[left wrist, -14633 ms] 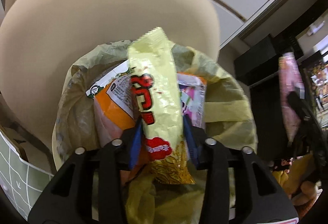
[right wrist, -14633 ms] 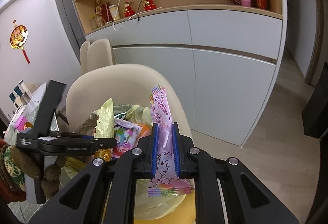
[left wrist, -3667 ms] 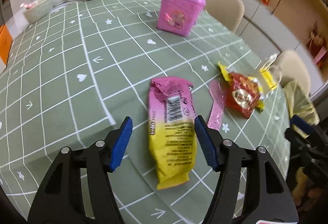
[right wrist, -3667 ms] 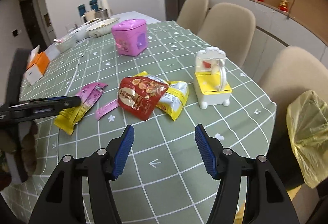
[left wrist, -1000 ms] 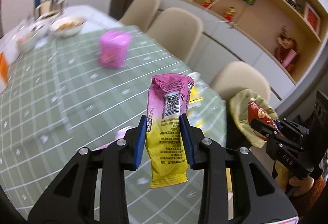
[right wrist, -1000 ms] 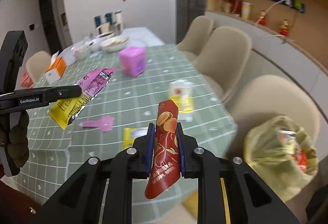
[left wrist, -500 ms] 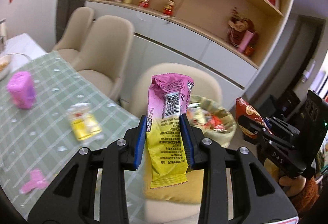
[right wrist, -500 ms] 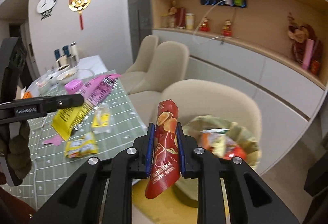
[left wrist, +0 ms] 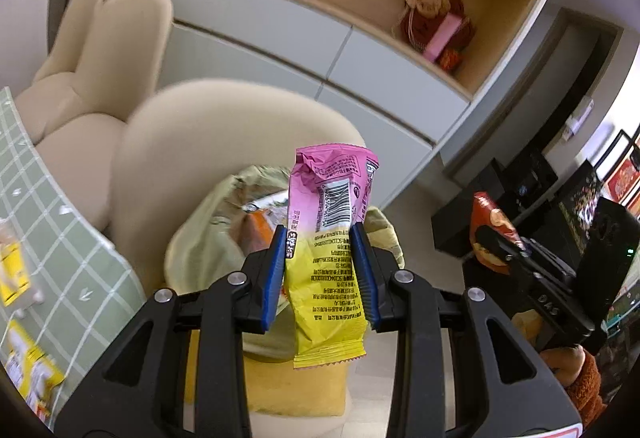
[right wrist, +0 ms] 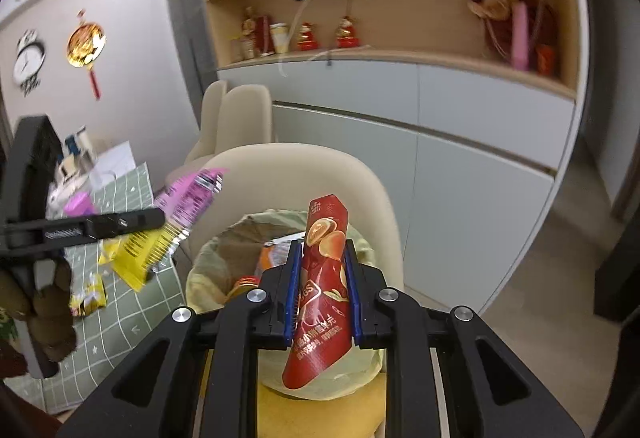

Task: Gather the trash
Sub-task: 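Lift both held wrappers and carry them toward the bin, then open both grippers over the bin to drop the bar and red bag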

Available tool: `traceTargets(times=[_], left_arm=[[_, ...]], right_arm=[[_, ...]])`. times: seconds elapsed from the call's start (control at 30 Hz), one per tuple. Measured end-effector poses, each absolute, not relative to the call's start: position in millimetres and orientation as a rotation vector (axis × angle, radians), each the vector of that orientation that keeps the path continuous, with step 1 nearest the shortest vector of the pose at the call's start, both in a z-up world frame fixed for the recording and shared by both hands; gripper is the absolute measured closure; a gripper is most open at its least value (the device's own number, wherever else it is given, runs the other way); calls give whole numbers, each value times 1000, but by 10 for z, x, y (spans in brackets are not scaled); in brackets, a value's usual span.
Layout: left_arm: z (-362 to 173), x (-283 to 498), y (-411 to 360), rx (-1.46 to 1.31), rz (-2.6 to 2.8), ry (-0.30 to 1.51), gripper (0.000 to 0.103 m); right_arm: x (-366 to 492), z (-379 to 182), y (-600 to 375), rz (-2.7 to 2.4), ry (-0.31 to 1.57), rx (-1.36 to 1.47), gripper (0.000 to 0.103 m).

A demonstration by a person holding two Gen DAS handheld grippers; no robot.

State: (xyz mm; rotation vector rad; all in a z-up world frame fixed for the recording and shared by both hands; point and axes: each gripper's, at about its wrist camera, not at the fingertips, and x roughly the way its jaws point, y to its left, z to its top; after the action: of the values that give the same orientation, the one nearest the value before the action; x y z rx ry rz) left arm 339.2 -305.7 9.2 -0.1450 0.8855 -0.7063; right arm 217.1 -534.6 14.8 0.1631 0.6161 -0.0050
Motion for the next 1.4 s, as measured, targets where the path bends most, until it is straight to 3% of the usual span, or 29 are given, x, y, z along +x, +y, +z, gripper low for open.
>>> traceTargets(times=[0.4,0.57,0.73,1.0,1.03,1.2,1.4], left_arm=[[-726,4095,-3854,72,-580,1104,71],[-630,4075,-3756,7,-633,1067,54],[-334,3905,-3466,-65,-621,976,47],[-122,3435,-2813,-86,-556,910,46],[-117,3389,-2738,-87,-545,907,46],[-161,3149,-2267,-120,-451,925,46],[-268,2923,-1635,-210,-325,958,46]], right_arm=[[2311,-118,-5711,-35,658,223,83],[2471,-210,-5678,-15,684,232,83],[2763,-256,-5453,62,711,210,83],[3324,-428,-5006,151,789,132,82],[3372,-479,-4984,151,807,132,81],[3513,-632,-4936,159,857,155,52],[3423,-594,-4846,113,848,116,43]])
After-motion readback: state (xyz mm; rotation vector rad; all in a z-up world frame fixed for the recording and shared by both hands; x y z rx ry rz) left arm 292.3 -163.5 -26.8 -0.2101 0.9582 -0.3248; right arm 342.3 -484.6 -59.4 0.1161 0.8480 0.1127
